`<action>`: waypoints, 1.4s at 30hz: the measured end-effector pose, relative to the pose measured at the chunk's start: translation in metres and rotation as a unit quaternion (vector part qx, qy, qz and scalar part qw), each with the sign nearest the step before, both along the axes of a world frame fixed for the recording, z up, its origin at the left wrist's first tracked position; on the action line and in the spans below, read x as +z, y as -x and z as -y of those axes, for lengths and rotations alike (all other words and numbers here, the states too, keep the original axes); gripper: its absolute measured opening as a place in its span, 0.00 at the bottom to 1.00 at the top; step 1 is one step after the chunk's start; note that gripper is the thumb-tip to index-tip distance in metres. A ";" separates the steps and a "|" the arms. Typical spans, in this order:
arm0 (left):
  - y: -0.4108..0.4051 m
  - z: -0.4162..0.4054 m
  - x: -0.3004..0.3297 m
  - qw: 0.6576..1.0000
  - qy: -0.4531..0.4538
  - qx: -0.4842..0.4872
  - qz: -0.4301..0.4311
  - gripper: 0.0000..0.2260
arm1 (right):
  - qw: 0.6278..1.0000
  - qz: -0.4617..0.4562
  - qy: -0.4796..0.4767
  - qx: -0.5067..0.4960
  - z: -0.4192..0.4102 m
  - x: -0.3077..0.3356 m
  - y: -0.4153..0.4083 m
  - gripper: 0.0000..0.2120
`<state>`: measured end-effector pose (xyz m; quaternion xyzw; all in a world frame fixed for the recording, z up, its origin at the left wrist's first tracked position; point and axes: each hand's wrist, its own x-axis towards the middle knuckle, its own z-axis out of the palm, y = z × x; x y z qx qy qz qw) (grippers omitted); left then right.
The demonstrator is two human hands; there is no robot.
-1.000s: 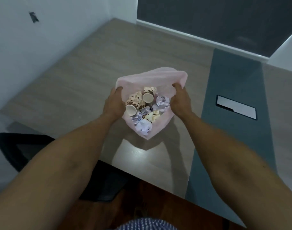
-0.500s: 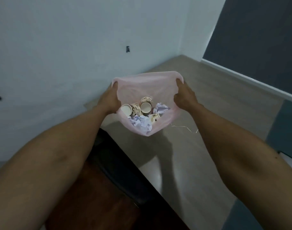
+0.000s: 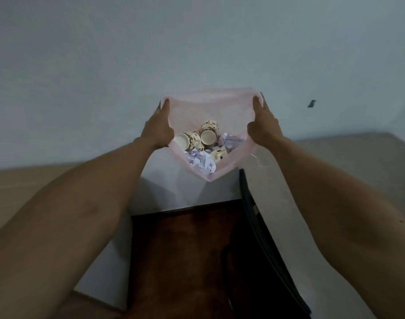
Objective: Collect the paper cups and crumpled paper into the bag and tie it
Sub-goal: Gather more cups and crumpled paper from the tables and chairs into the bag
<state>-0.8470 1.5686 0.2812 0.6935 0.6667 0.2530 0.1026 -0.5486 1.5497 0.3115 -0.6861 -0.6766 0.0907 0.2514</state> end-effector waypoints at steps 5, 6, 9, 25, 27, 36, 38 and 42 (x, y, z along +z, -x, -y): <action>0.145 0.043 -0.012 0.998 0.013 0.069 0.000 0.42 | 0.996 -0.004 0.015 0.084 -0.011 -0.021 0.142 0.40; 0.171 0.053 -0.016 0.997 0.015 0.081 -0.001 0.43 | 0.995 -0.005 0.022 0.101 -0.011 -0.027 0.170 0.40; 0.246 0.087 -0.028 0.992 0.029 0.126 -0.004 0.43 | 0.988 -0.008 0.037 0.147 -0.008 -0.047 0.253 0.39; 0.510 0.231 -0.099 0.943 0.075 0.324 0.011 0.44 | 0.924 0.007 0.095 0.371 0.020 -0.116 0.574 0.40; 0.527 0.229 -0.105 0.939 0.080 0.334 0.010 0.44 | 0.919 0.009 0.098 0.381 0.013 -0.124 0.596 0.41; 0.595 0.189 -0.126 0.935 0.105 0.337 0.010 0.44 | 0.914 0.010 0.091 0.396 -0.042 -0.152 0.680 0.44; 0.608 0.180 -0.133 0.939 0.112 0.325 0.010 0.44 | 0.920 0.007 0.088 0.382 -0.048 -0.161 0.691 0.45; 0.644 0.154 -0.148 0.957 0.111 0.267 0.015 0.43 | 0.927 -0.008 0.070 0.369 -0.058 -0.175 0.706 0.47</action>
